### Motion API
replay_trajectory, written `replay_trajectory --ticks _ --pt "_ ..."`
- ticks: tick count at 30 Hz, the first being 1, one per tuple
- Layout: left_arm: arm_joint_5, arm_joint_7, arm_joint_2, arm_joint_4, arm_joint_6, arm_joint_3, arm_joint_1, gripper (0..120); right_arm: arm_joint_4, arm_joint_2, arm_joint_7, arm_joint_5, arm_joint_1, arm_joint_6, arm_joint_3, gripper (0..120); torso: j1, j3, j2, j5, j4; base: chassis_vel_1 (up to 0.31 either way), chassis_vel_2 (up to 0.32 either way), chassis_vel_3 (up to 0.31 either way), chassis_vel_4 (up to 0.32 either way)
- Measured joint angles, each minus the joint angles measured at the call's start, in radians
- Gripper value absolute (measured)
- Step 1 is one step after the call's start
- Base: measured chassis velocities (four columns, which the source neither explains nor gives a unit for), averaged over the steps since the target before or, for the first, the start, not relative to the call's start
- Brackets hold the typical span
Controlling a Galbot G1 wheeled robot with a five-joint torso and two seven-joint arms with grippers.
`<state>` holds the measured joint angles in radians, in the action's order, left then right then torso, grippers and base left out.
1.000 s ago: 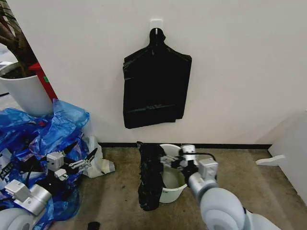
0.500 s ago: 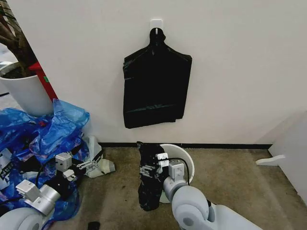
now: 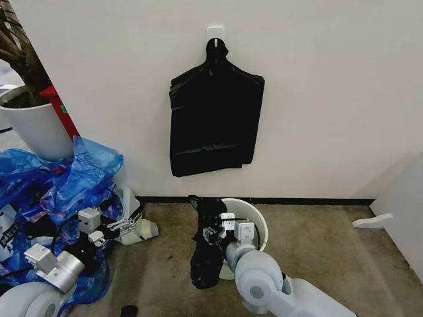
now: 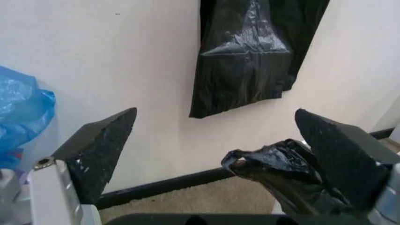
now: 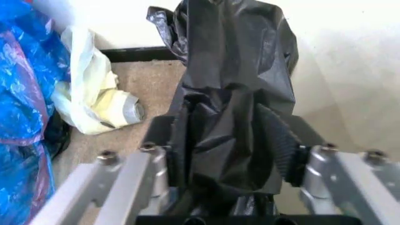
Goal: Place the garbage bag over the trash bin.
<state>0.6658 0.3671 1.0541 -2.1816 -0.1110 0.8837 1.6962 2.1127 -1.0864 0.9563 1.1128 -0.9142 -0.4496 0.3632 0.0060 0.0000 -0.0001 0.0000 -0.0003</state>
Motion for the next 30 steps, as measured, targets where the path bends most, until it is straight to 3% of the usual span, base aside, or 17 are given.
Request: replay_trajectory --ticks 4,9,12,23,26,29,30 --pt "0.001 0.0 -0.001 0.001 -0.001 -0.006 -0.002 100 0.004 0.002 0.001 -0.007 -0.002 0.009 0.001 27 0.0 0.0 0.0 0.0001 0.0 0.0 0.0 0.0 0.0" --pt "-0.004 0.003 0.0 0.011 -0.001 -0.02 -0.006 100 0.01 0.005 0.006 -0.014 -0.005 0.019 0.0 4 0.0 0.0 0.0 0.0 0.0 0.0 0.0 0.0 0.0" --pt "-0.009 0.006 -0.002 0.013 -0.001 -0.029 -0.008 100 0.018 0.007 0.012 -0.017 -0.008 0.024 -0.004 0 0.0 0.0 0.0 0.0001 0.0 0.0 0.0 0.0 0.0" --pt "-0.034 0.014 -0.035 0.02 -0.02 -0.09 -0.031 100 0.094 0.028 0.018 -0.007 -0.035 0.026 -0.049 0 0.0 0.0 0.0 0.0001 0.0001 0.0 0.0 0.0 0.0" --pt "-0.024 -0.011 -0.104 0.01 -0.107 -0.124 -0.058 100 0.107 0.044 0.008 -0.011 -0.043 0.026 -0.067 0 0.0 0.0 0.0 -0.0003 0.0002 0.0 0.0 0.0 0.0" --pt "0.048 -0.12 -0.207 -0.02 -0.231 -0.137 -0.119 100 0.118 0.052 -0.005 -0.018 -0.044 0.026 -0.076 0 0.0 0.0 0.0 0.0 0.0001 0.0 0.0 0.0 0.0" --pt "0.048 -0.12 -0.207 -0.02 -0.231 -0.137 -0.119 100 0.118 0.052 -0.005 -0.018 -0.044 0.026 -0.076 0 0.0 0.0 0.0 0.0 0.0001 0.0 0.0 0.0 0.0"
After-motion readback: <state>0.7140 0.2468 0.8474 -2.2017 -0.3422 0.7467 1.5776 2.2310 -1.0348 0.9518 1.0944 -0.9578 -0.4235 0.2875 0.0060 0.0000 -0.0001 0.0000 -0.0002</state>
